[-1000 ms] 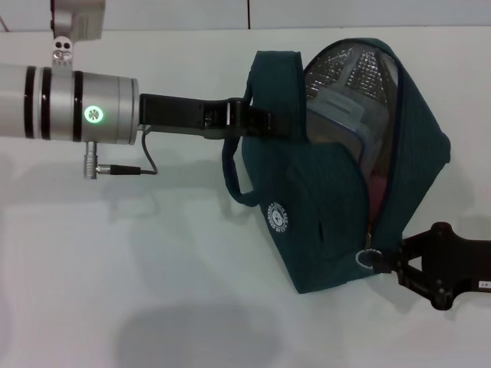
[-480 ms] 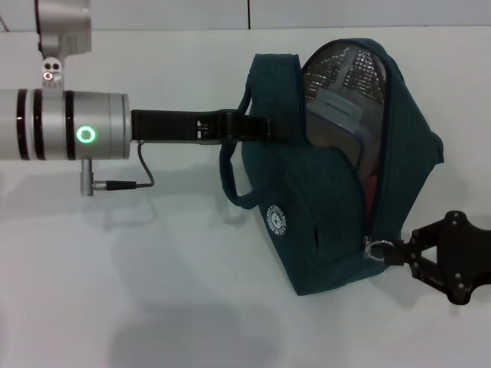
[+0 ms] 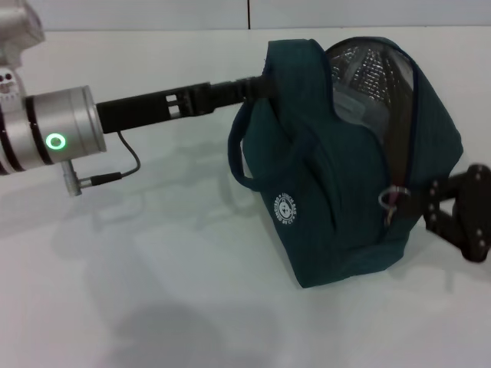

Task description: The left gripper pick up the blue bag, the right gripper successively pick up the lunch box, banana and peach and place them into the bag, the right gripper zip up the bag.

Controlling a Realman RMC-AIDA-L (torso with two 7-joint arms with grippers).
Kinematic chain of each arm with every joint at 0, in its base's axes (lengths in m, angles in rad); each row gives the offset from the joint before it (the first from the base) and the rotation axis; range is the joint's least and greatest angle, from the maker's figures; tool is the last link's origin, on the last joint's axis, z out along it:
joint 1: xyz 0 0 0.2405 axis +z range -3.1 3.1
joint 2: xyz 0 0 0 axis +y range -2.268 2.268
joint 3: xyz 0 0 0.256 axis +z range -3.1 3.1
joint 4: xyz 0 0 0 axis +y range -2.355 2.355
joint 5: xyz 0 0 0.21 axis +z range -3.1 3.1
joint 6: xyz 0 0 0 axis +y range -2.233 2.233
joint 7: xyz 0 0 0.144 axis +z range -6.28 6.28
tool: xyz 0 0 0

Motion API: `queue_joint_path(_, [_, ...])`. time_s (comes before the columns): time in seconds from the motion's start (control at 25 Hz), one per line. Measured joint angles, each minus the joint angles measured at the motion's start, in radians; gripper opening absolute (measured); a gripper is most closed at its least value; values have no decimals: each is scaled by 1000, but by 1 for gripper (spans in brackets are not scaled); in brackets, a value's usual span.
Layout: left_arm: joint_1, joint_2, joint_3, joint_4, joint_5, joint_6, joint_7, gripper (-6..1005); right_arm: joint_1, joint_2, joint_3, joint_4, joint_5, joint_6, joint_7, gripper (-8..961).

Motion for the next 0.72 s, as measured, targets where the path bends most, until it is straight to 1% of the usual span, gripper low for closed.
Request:
queue_joint_path(0.12, [26,0,-1,0,-39,1,38,556,18,2,-3,0,59,1,0,10])
queue_joint_path(0.24, [32,0,-1,0,-47,1,47,676,42,3,-6,4,110,6,0,10])
queue_joint_path(0.36, [52,0,-1,2,-58,1,55,795,68,4,-3,7,155,18,5,11])
queue_joint_path(0.48, [75,0,-1,7,-64,8,68,883,102,3,-6,10,189,59,28,11])
queue_joint_path(0.6, [100,2,-1,8,-85,39,97,884,139,4,-11,15,191,92,36,11])
queue_joint_path(0.72, [138,13,-1,10,-111,76,124,884,186,7,-28,37,188,115,36,11])
